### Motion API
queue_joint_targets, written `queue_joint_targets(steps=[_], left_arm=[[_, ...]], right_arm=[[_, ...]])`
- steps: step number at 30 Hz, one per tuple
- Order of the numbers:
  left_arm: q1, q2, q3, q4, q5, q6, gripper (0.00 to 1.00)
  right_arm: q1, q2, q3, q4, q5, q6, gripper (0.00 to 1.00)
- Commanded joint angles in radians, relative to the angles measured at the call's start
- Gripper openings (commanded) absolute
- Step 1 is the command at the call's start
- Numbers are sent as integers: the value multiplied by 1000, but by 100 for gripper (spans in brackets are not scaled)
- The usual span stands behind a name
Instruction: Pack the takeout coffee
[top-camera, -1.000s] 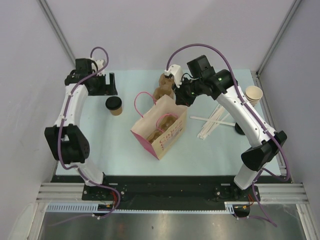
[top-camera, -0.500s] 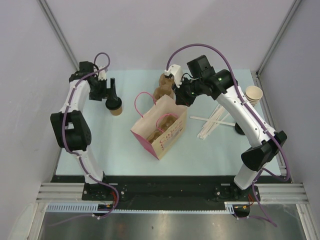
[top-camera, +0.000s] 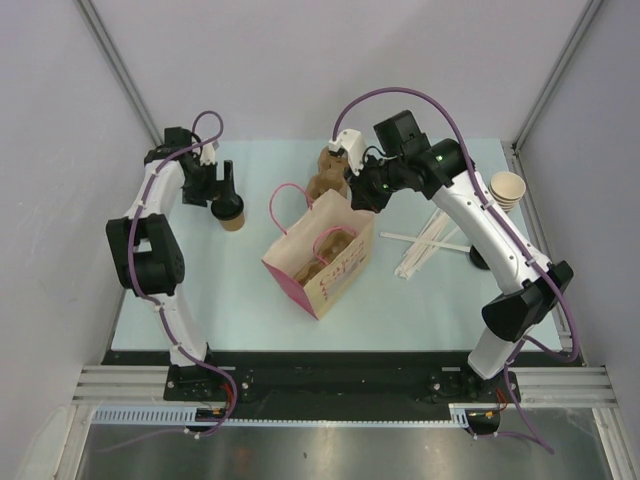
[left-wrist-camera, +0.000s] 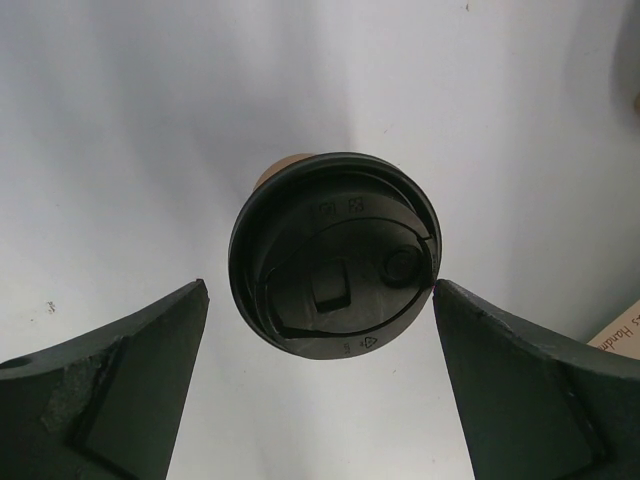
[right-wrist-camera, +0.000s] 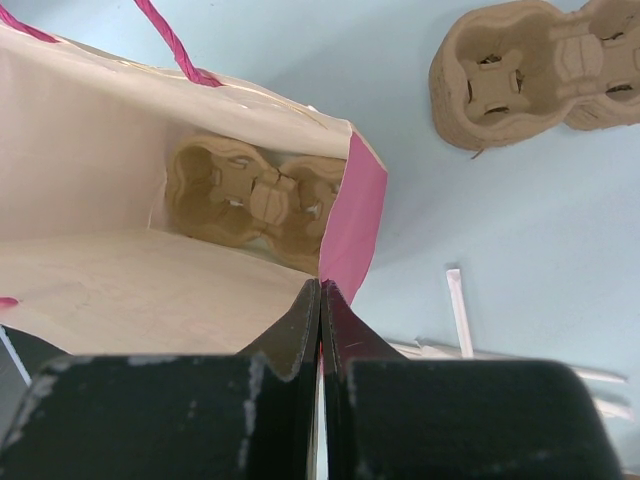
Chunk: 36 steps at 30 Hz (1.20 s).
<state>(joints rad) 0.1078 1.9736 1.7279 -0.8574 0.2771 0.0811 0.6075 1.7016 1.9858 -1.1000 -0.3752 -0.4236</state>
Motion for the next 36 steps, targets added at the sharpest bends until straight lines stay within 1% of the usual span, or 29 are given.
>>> queue_joint_targets(steps=[1, 18, 26, 29, 36], left_arm=[[-5, 1, 21, 29, 30, -18, 99], [-17, 48, 41, 44, 31, -29, 99], [-10, 33, 45, 37, -4, -29, 100], [9, 31, 58, 25, 2, -32, 99], [10, -7, 65, 20, 19, -27, 99]], right_arm=[[-2, 10, 34, 20, -10, -12, 0], [-3, 20, 38, 19, -8, -12, 0], [-6, 24, 42, 17, -8, -12, 0], [-9, 21, 42, 15, -10, -12, 0], [-11, 20, 39, 14, -18, -12, 0]])
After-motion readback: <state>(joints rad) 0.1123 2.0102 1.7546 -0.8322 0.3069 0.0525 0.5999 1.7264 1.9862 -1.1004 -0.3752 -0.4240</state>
